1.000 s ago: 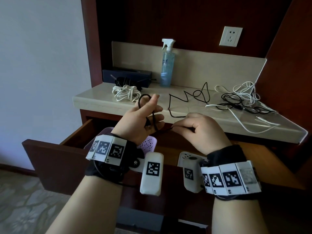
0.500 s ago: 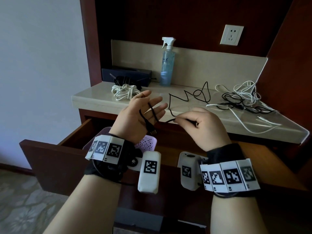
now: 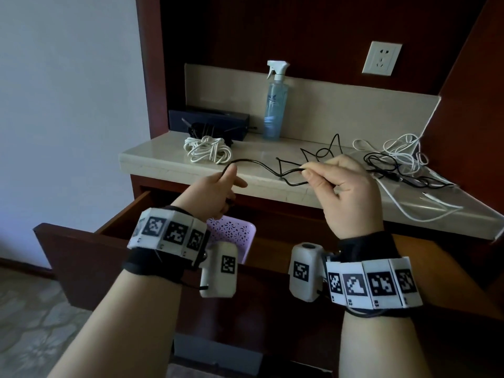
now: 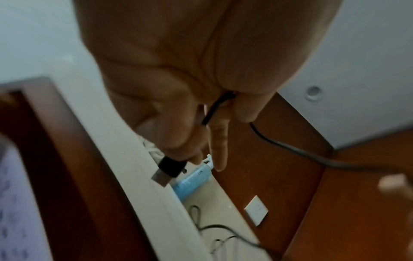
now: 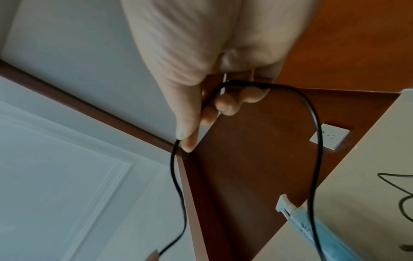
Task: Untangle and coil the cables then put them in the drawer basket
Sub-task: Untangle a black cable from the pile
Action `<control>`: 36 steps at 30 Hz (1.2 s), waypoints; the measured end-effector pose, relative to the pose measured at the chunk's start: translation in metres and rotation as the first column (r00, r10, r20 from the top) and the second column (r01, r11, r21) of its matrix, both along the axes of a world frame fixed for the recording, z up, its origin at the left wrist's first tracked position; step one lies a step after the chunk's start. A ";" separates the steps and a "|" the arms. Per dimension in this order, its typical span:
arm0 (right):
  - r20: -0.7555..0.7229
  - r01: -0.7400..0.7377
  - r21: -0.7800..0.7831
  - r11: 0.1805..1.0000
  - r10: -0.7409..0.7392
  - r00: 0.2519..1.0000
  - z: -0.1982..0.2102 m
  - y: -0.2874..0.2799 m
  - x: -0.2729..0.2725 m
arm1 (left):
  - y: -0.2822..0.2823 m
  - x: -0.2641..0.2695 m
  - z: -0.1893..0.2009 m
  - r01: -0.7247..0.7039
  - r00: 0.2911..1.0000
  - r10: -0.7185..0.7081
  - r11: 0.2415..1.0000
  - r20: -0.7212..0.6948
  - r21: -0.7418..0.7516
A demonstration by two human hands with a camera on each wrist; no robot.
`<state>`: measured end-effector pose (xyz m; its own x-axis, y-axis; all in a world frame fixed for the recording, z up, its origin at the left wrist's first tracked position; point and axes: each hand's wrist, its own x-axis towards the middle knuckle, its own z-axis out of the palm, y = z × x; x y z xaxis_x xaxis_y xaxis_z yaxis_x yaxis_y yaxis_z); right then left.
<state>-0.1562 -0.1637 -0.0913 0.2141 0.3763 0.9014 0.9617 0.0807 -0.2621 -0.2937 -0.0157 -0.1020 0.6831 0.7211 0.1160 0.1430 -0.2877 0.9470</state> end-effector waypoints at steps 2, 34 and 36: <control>-0.015 -0.009 -0.062 0.998 0.008 1.000 -0.001 0.002 0.000 | -0.001 -0.001 0.003 0.058 0.974 -0.001 0.967 0.227 -0.246; -0.175 -0.034 -0.577 0.816 -0.082 0.981 0.007 -0.001 -0.010 | 0.002 0.007 0.037 0.470 0.688 -0.178 0.848 0.703 -0.245; -0.183 -0.052 -0.606 0.794 -0.075 0.980 0.007 -0.003 -0.010 | -0.002 0.009 0.036 0.485 0.696 -0.193 0.836 0.692 -0.254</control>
<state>-0.1666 -0.1667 -0.0844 0.3618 0.8266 0.4311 0.8887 -0.1661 -0.4273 -0.2843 -0.0172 -0.0659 0.7640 0.5305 0.3673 -0.5414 0.2172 0.8122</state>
